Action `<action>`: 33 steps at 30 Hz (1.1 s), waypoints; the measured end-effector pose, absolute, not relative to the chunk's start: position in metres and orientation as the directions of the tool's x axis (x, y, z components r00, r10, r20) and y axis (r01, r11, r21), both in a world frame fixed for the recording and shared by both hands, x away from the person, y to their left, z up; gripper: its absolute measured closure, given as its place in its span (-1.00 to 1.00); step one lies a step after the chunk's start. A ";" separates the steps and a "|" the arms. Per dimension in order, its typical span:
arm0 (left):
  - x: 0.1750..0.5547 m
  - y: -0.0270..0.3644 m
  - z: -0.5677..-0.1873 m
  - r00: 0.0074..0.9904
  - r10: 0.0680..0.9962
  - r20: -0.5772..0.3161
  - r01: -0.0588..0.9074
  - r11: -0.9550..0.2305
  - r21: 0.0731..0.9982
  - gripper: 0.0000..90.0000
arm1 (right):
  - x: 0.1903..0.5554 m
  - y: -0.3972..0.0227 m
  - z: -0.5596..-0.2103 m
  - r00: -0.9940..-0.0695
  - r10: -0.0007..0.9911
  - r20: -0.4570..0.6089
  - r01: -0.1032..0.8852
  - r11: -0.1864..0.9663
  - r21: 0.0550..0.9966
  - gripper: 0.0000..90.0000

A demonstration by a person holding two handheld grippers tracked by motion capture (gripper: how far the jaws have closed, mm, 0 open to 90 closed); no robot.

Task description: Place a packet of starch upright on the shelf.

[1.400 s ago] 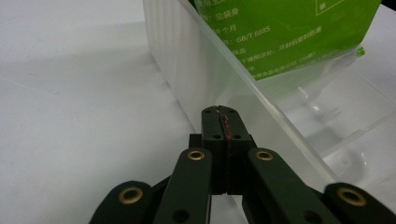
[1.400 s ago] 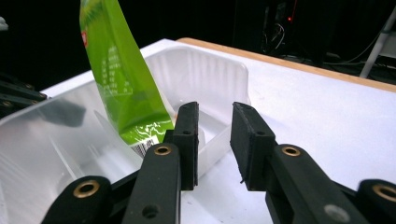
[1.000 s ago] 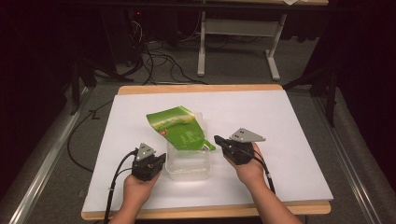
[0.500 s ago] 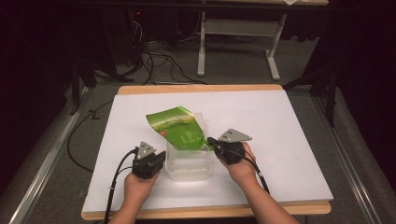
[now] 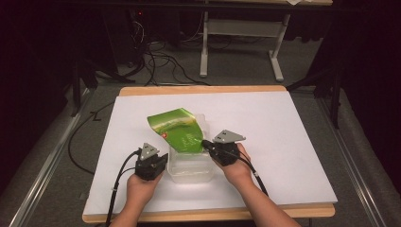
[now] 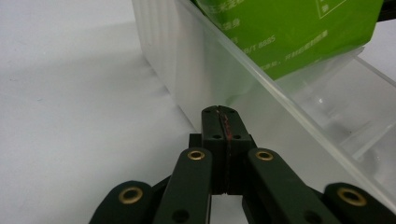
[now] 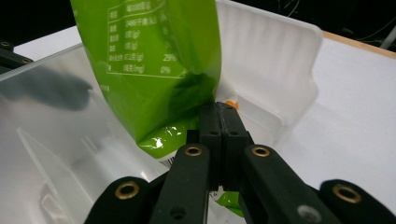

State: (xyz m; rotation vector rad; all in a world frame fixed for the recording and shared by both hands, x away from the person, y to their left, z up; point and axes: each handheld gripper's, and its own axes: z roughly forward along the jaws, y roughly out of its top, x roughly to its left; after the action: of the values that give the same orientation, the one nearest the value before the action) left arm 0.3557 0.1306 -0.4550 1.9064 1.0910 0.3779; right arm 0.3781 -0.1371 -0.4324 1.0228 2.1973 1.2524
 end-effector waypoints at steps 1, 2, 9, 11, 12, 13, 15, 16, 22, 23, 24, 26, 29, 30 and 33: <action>0.356 0.131 -0.455 0.568 0.809 -0.152 0.542 -0.228 0.809 1.00 | 0.379 -0.135 -0.433 -0.650 0.760 0.008 0.394 0.328 0.859 1.00; 0.356 0.131 -0.455 0.567 0.809 -0.153 0.543 -0.228 0.808 1.00 | 0.379 -0.132 -0.433 -0.652 0.758 0.014 0.400 0.328 0.856 1.00; 0.356 0.131 -0.455 0.565 0.811 -0.154 0.548 -0.228 0.805 1.00 | 0.383 -0.120 -0.436 -0.661 0.750 0.025 0.415 0.338 0.845 1.00; 0.356 0.130 -0.455 0.563 0.813 -0.146 0.542 -0.230 0.809 1.00 | 0.383 -0.117 -0.437 -0.662 0.749 0.029 0.417 0.337 0.844 1.00; 0.356 0.130 -0.455 0.563 0.813 -0.146 0.542 -0.230 0.809 1.00 | 0.383 -0.117 -0.437 -0.662 0.749 0.029 0.417 0.337 0.844 1.00; 0.356 0.130 -0.455 0.565 0.814 -0.130 0.535 -0.242 0.809 1.00 | 0.383 -0.118 -0.437 -0.664 0.747 0.027 0.416 0.339 0.844 1.00; 0.355 0.129 -0.454 0.562 0.819 -0.116 0.529 -0.248 0.811 1.00 | 0.383 -0.121 -0.435 -0.663 0.749 0.020 0.419 0.348 0.839 1.00; 0.355 0.129 -0.454 0.562 0.819 -0.116 0.529 -0.248 0.811 0.98 | 0.383 -0.121 -0.435 -0.663 0.749 0.020 0.419 0.348 0.839 1.00; 0.352 0.131 -0.453 0.558 0.819 -0.132 0.539 -0.236 0.809 0.92 | 0.373 -0.143 -0.413 -0.639 0.768 0.049 0.383 0.262 0.886 0.87; 0.352 0.131 -0.453 0.558 0.819 -0.132 0.539 -0.236 0.809 0.90 | 0.373 -0.143 -0.413 -0.639 0.768 0.049 0.383 0.262 0.886 0.87; 0.352 0.132 -0.453 0.555 0.820 -0.137 0.542 -0.232 0.808 0.88 | 0.373 -0.146 -0.405 -0.641 0.765 0.065 0.371 0.234 0.899 0.80; 0.351 0.133 -0.453 0.552 0.821 -0.144 0.547 -0.227 0.806 0.82 | 0.373 -0.145 -0.397 -0.648 0.757 0.081 0.357 0.207 0.911 0.68; 0.351 0.134 -0.453 0.553 0.821 -0.142 0.544 -0.227 0.808 0.76 | 0.374 -0.142 -0.391 -0.652 0.753 0.089 0.343 0.189 0.920 0.54; 0.350 0.134 -0.453 0.551 0.823 -0.139 0.543 -0.227 0.808 0.73 | 0.375 -0.135 -0.387 -0.656 0.750 0.089 0.329 0.178 0.927 0.41; 0.350 0.134 -0.453 0.551 0.822 -0.140 0.540 -0.224 0.812 0.73 | 0.377 -0.130 -0.385 -0.654 0.751 0.087 0.321 0.171 0.931 0.32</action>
State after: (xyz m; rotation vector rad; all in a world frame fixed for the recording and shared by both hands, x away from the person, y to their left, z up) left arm 0.3503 0.1344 -0.4535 1.9038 1.1072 0.4034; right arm 0.3766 -0.1300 -0.3848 1.0141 2.0603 1.4832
